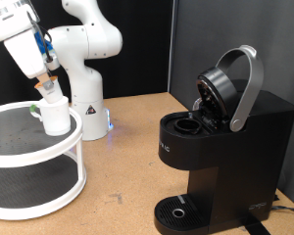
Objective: Make a cup of coffee with the keurig machine
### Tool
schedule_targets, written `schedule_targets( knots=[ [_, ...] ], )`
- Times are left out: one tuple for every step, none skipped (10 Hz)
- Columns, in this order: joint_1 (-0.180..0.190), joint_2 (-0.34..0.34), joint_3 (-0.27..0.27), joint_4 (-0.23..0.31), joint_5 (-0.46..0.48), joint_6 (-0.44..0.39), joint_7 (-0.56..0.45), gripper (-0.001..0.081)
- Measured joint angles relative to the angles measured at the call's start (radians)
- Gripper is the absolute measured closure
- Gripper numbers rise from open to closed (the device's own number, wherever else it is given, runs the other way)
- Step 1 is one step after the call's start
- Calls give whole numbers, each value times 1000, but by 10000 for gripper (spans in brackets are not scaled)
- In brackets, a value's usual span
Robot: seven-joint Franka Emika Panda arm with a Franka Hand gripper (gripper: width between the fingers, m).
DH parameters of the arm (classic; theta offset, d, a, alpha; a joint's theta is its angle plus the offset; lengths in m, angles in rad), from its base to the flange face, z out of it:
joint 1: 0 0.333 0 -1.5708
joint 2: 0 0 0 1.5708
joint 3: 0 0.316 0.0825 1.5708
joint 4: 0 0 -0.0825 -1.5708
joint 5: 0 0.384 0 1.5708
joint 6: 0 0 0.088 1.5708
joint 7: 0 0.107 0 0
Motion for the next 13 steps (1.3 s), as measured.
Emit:
schedule_targets(
  knots=[
    [2, 0, 0, -2, 12, 2, -13, 372],
    [11, 0, 0, -2, 45, 2, -20, 372],
    [33, 0, 2, 2, 88, -3, -22, 372],
    [58, 2, 8, 9, 132, -4, -22, 372],
    [84, 5, 13, 22, 180, -13, -19, 372],
    [108, 10, 18, 41, 212, -39, -11, 372],
    [126, 15, 28, 60, 237, -56, 1, 372],
    [141, 18, 42, 75, 260, -58, 20, 372],
    [153, 20, 59, 89, 279, -52, 45, 372],
    [158, 32, 68, 101, 286, -48, 64, 372],
    [157, 32, 67, 99, 286, -48, 62, 372],
    [157, 32, 63, 98, 293, -57, 59, 372],
    [158, 33, 60, 98, 325, -59, 58, 372]
  ],
)
